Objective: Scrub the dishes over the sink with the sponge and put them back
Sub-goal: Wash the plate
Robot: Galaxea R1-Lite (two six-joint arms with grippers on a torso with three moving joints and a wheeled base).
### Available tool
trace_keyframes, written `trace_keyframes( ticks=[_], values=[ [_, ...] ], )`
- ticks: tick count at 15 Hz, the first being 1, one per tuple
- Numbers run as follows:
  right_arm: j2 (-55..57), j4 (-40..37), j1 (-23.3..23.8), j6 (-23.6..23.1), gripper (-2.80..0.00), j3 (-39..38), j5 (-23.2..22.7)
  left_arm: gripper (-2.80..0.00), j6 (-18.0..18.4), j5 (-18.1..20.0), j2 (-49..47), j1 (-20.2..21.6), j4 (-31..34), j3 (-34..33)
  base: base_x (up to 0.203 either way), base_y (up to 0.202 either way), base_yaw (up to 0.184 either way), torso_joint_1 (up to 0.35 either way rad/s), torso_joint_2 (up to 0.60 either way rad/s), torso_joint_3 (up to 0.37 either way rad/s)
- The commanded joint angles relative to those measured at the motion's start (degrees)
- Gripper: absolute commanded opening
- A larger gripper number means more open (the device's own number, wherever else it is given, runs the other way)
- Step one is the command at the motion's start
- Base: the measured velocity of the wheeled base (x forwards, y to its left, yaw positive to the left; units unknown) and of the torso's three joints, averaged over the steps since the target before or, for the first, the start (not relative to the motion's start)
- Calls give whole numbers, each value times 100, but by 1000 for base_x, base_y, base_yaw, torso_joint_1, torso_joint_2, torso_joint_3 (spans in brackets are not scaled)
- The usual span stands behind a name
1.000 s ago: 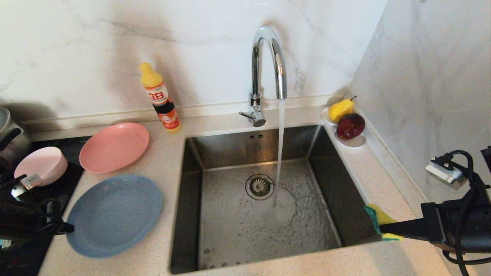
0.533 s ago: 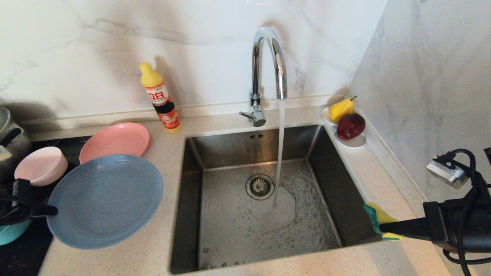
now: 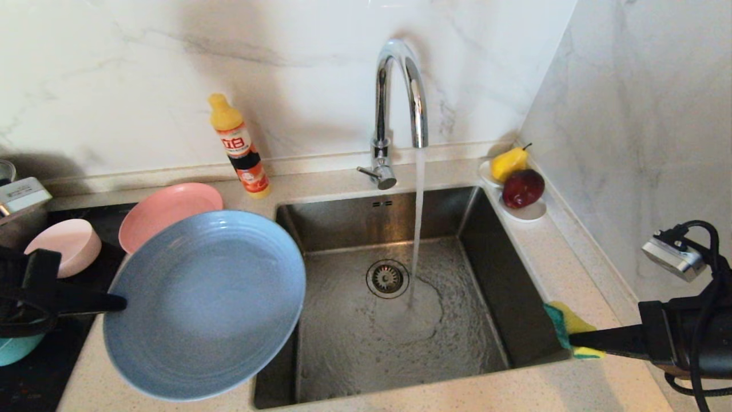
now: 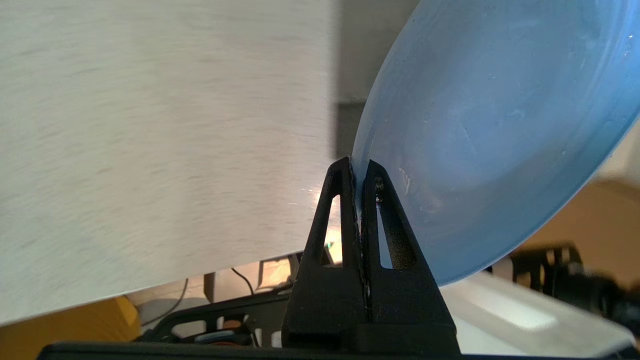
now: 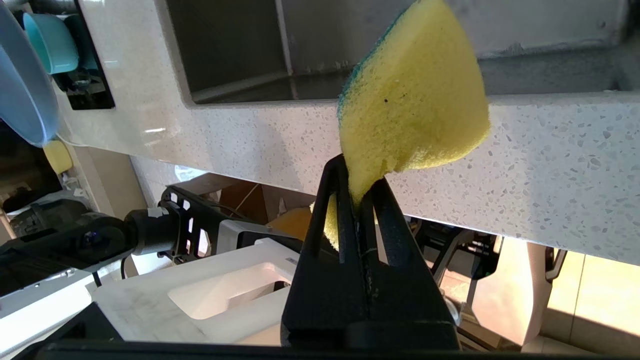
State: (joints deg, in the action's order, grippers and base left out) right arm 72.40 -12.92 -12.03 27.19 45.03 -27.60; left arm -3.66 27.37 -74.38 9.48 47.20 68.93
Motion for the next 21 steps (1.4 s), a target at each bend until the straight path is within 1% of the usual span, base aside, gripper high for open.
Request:
trace_keyframes(
  ticks=[1, 2, 3, 4, 5, 7, 9, 10, 13, 15, 18, 21],
  values=[
    [-82, -9, -1, 15, -280, 13, -17, -280, -271, -163, -95, -715, -66, 84, 0, 0, 0, 0, 0, 0],
    [-135, -6, -1, 15, -280, 23, -22, -280, -544, -397, -277, -1161, -263, 143, 0, 0, 0, 0, 0, 0],
    [-194, 0, -1, 15, -280, 22, -26, -280, -847, -677, -579, -1560, -643, 189, 0, 0, 0, 0, 0, 0],
    [-260, 0, -1, 15, -280, 11, -22, -280, -1080, -903, -853, -1853, -1066, 214, 0, 0, 0, 0, 0, 0],
    [-343, -6, -1, 15, -280, -2, -13, -280, -1234, -1124, -1148, -2139, -1424, 236, 0, 0, 0, 0, 0, 0],
    [-488, -9, 78, 15, -280, -3, -14, -280, -1426, -1540, -1727, -2592, -1831, 339, 0, 0, 0, 0, 0, 0],
    [-607, -17, 96, 23, -280, -3, -17, -280, -1747, -1910, -2373, -2967, -2178, 495, 0, 0, 0, 0, 0, 0],
    [-631, -17, 104, 23, -280, -3, -8, -280, -1902, -2036, -2675, -3125, -2374, 556, 0, 0, 0, 0, 0, 0],
    [-693, -35, 192, 23, -280, -12, -8, -280, -2294, -2143, -3260, -3424, -3150, 645, 0, 0, 0, 0, 0, 0],
    [-736, -26, 201, 23, -280, -65, -8, -280, -2469, -2148, -3505, -3565, -3571, 654, 0, 0, 0, 0, 0, 0],
    [-763, -9, 193, 15, -280, -143, -8, -280, -2583, -2156, -3859, -3842, -3853, 816, 0, 0, 0, 0, 0, 0],
    [-772, -7, 201, 15, -280, -199, -8, -280, -2704, -2161, -4176, -4116, -3875, 1089, 0, 0, 0, 0, 0, 0]
  ],
)
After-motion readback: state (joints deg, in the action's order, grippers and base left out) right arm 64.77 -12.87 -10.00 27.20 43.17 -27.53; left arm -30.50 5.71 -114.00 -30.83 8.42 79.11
